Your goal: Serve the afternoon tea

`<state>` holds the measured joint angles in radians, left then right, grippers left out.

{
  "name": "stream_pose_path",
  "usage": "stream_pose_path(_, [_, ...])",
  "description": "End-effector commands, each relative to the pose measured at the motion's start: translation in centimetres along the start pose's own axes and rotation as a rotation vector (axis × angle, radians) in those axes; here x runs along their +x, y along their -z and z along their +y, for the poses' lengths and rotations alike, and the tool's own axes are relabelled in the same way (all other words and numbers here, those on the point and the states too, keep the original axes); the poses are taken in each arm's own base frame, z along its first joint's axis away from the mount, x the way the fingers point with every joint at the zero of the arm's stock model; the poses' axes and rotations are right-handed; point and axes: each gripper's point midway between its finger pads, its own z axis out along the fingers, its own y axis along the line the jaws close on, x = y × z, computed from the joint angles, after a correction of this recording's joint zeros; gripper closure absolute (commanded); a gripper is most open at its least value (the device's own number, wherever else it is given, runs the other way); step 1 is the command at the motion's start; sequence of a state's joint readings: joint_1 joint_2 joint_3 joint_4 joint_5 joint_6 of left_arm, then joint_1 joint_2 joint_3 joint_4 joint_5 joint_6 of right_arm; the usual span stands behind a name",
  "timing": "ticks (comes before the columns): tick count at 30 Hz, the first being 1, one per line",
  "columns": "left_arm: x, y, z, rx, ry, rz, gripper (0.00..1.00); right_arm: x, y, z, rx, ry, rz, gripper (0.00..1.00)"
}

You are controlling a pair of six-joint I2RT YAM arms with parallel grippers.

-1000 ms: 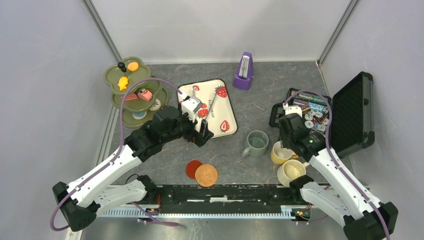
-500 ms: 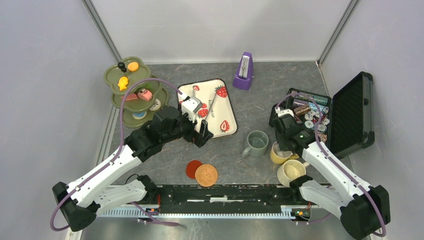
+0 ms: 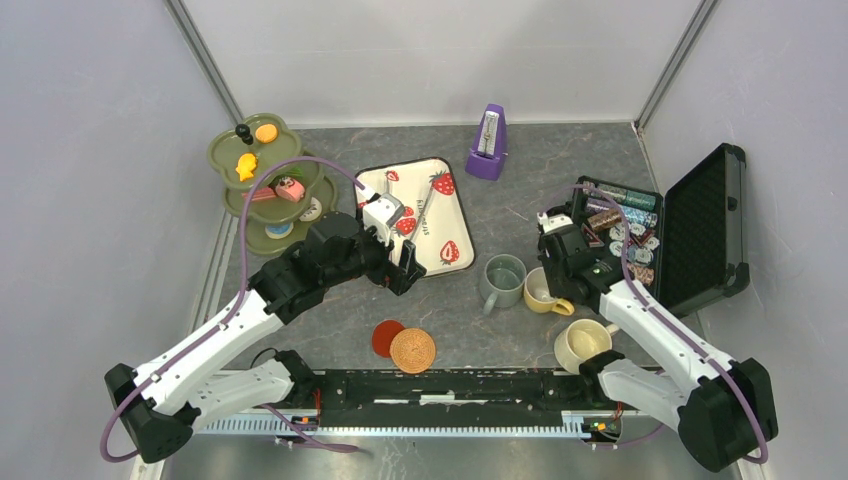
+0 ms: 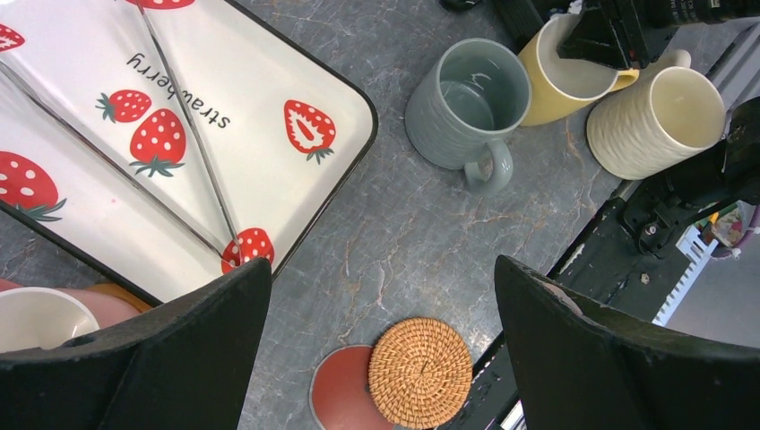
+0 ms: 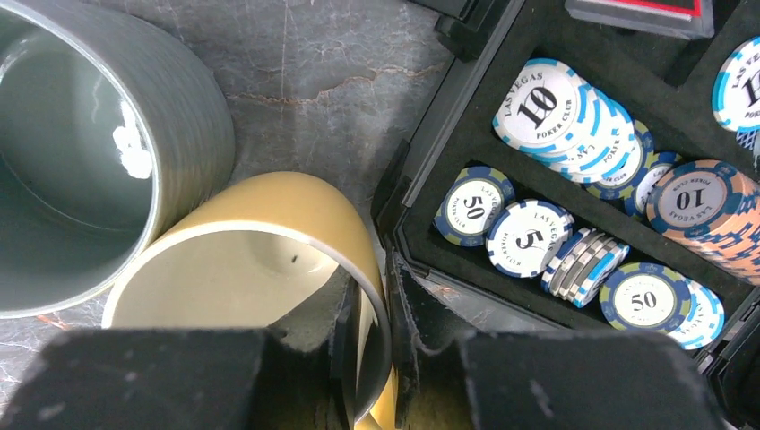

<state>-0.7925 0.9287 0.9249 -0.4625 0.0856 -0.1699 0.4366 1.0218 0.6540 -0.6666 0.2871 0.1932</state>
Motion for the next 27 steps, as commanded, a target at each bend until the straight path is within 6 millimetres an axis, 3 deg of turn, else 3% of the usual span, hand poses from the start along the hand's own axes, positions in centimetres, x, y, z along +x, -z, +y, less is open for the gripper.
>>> stream_pose_path(1, [-1.8, 0.4, -0.4, 0.012, -0.012, -0.048, 0.00, -4.7, 1.8, -0.1, -0.015, -0.016, -0.152, 0.99])
stream_pose_path(8, [-1.7, -0.2, -0.6, 0.013, 0.016, -0.017, 0.00, -6.6, 4.8, -0.6, -0.030, -0.024, -0.208, 1.00])
stream_pose_path(16, [-2.6, -2.0, -2.3, 0.077, 0.136, 0.034, 0.00, -10.7, 8.7, -0.7, -0.073, -0.079, -0.349, 1.00])
stream_pose_path(23, [-5.2, -3.3, -4.7, 0.140, 0.359, -0.007, 0.04, -16.5, 12.0, 2.4, -0.277, -0.099, -0.576, 1.00])
stream_pose_path(27, [-7.3, -3.5, -5.6, 0.092, 0.423, -0.072, 0.07, -18.8, 12.1, 4.4, -0.367, -0.119, -0.607, 1.00])
